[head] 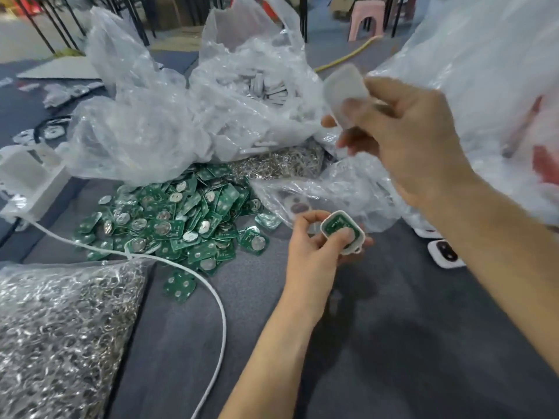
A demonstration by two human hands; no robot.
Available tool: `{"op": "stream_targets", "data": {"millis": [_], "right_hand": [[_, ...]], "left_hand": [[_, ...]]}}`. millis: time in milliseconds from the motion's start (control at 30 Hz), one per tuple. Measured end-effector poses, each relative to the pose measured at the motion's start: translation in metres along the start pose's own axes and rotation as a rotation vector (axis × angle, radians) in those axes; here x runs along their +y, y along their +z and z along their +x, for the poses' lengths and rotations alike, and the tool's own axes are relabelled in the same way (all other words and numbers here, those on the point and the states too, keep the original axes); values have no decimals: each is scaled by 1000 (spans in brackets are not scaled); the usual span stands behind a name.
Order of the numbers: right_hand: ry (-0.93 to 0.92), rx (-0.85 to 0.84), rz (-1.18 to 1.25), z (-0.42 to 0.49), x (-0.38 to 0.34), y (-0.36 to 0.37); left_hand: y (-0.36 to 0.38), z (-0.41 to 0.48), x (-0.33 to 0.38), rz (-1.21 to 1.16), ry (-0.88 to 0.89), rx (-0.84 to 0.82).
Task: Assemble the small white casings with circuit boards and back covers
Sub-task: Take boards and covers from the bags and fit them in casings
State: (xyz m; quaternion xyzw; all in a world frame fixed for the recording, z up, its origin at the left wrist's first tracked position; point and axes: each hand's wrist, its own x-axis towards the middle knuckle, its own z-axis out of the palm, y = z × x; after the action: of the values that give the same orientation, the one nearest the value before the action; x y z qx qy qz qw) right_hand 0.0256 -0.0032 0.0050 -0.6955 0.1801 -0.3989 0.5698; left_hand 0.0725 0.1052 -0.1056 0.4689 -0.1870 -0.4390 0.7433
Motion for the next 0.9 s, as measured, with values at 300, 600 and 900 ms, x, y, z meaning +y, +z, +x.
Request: {"op": "stream_targets", "data": {"millis": [300,600,900], "right_hand": [[489,273,191,-131,52,-83],[595,198,394,-143,36,-95],[757,262,916,-141,33,-97]], "left_hand": [[16,-15,-9,116,-156,-299],[11,-17,-10,105,-151,-284],[9,-17,-8,139,-171,-333]]}}
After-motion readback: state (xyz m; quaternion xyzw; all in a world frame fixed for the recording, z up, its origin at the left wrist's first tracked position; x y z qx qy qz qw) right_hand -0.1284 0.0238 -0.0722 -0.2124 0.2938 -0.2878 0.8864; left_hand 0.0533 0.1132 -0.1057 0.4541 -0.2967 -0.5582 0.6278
